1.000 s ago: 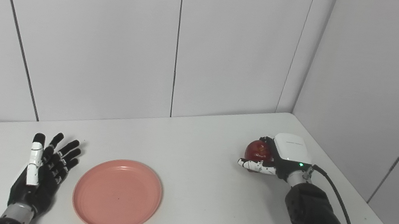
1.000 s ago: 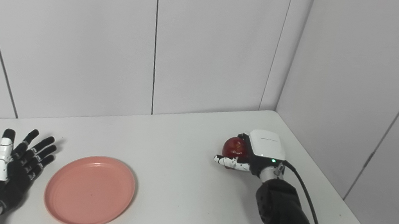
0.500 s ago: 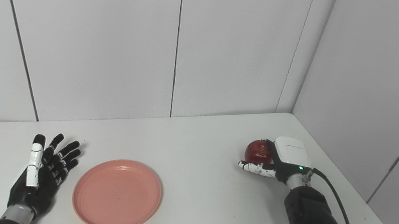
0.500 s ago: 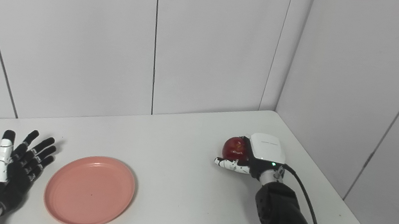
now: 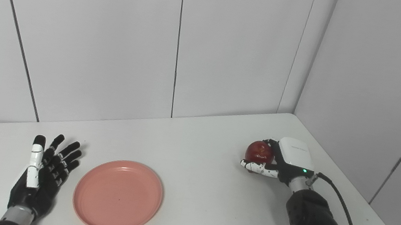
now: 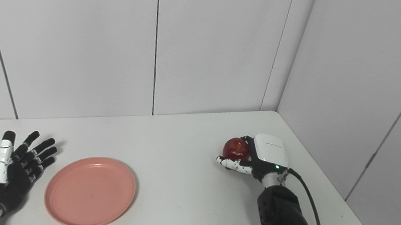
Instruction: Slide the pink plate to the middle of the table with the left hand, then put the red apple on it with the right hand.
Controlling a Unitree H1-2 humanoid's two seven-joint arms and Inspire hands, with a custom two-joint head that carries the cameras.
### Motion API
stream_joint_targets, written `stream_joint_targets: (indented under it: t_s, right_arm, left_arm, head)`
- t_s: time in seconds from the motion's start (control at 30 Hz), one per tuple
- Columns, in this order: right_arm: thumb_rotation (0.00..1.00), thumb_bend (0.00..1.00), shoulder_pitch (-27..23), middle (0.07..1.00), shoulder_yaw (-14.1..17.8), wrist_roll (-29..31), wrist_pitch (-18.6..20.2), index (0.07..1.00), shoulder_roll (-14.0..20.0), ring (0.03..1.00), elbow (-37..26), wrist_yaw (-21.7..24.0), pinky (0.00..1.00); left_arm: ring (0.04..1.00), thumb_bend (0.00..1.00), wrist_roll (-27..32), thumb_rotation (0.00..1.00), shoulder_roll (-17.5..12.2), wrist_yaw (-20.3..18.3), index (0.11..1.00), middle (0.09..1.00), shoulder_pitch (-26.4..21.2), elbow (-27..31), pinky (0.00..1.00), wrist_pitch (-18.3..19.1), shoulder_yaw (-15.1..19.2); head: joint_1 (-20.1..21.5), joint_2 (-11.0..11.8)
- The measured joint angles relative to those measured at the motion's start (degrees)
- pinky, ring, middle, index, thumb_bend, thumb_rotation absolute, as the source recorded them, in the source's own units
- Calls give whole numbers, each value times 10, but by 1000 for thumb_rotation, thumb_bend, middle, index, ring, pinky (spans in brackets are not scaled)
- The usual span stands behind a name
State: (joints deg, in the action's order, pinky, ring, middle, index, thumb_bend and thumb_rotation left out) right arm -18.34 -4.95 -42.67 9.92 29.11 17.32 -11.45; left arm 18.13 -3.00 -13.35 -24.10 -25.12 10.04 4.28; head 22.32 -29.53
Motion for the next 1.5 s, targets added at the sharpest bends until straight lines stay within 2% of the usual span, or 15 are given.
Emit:
stream_joint_targets:
  t_s: [0.13, 0.33, 0.37, 0.47, 1.07, 1.5]
  right_arm:
    - [494, 524, 1, 358, 1, 14, -49, 541, -2, 258, 26, -52, 198]
    - [394, 471, 0, 287, 0, 19, -107, 479, -2, 187, 46, -102, 134]
    - [256, 485, 0, 278, 0, 19, -111, 481, -2, 181, 47, -108, 129]
    - [166, 494, 0, 260, -1, 19, -113, 480, -2, 169, 47, -115, 120]
    - [156, 497, 0, 261, -7, 15, -113, 482, -2, 171, 39, -117, 120]
    - [160, 496, -9, 250, -9, 12, -113, 480, 0, 165, -37, -91, 113]
  left_arm:
    - [888, 649, 0, 1000, 0, 0, 960, 864, 0, 0, 934, 0, 0]
    - [886, 657, 0, 999, 0, 0, 960, 864, 1, 2, 935, 0, 0]
    - [884, 654, 0, 1000, 0, 0, 960, 863, 2, 3, 935, 0, 0]
    - [883, 649, 0, 1000, 0, 0, 961, 863, 2, 3, 933, 0, 0]
    - [882, 650, 0, 1000, 0, 0, 956, 863, 2, 4, 928, 0, 0]
    - [880, 653, 0, 991, 5, 9, 947, 856, 4, 7, 927, 1, 0]
  head:
    - [1, -1]
    - [0, -3]
    - [-1, -4]
    - [-1, -4]
    - [-4, -4]
    - [-23, -6]
